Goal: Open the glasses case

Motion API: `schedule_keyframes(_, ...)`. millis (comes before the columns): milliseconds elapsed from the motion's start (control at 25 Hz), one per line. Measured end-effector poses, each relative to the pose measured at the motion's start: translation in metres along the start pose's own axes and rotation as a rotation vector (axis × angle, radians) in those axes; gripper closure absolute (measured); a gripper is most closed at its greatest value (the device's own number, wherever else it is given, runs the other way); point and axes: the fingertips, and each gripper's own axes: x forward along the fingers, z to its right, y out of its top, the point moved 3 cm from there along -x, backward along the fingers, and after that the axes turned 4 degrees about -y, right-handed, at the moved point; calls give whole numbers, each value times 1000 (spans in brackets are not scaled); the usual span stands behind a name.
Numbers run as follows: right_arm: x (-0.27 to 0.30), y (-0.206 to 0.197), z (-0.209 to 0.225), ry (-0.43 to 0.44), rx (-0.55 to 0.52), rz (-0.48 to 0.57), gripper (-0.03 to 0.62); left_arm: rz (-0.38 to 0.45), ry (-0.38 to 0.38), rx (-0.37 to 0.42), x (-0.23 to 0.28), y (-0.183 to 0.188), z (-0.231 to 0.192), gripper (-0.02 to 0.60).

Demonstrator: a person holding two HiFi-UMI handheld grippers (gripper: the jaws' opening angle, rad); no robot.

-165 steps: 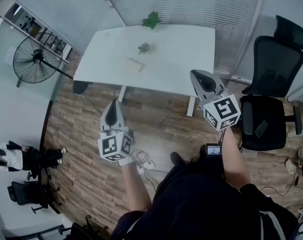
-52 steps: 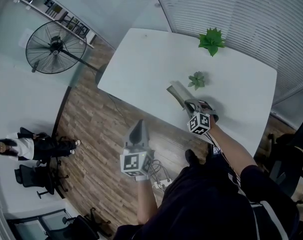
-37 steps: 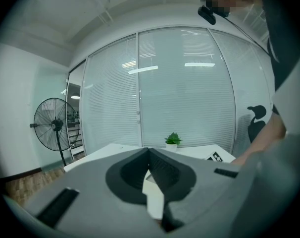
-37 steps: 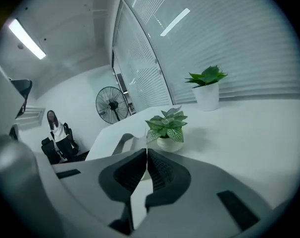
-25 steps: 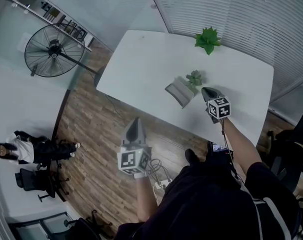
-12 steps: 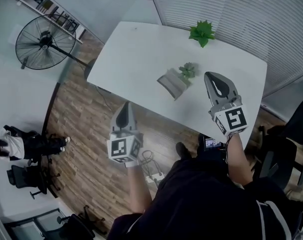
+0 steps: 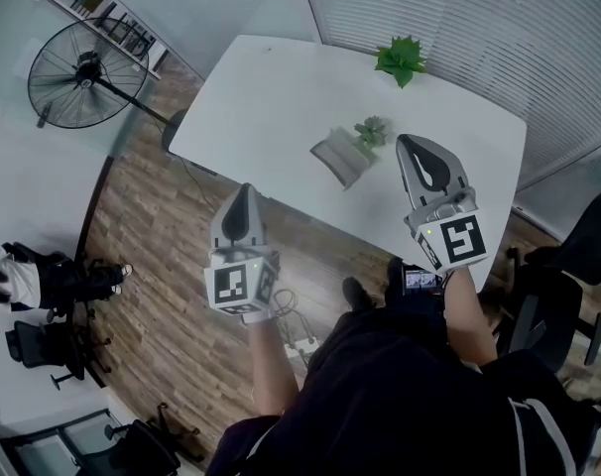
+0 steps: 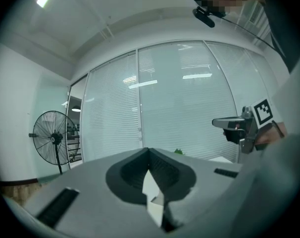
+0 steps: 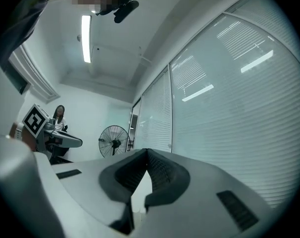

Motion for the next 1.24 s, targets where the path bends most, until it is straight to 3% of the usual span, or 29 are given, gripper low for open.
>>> schedule_keyframes(880, -5, 11, 8, -10, 1, 13, 579, 34, 31, 27, -6, 20, -2, 581)
schedule_keyframes(1240, -7, 1, 12, 0, -8, -10, 579, 46, 22, -5, -1, 21, 2, 581)
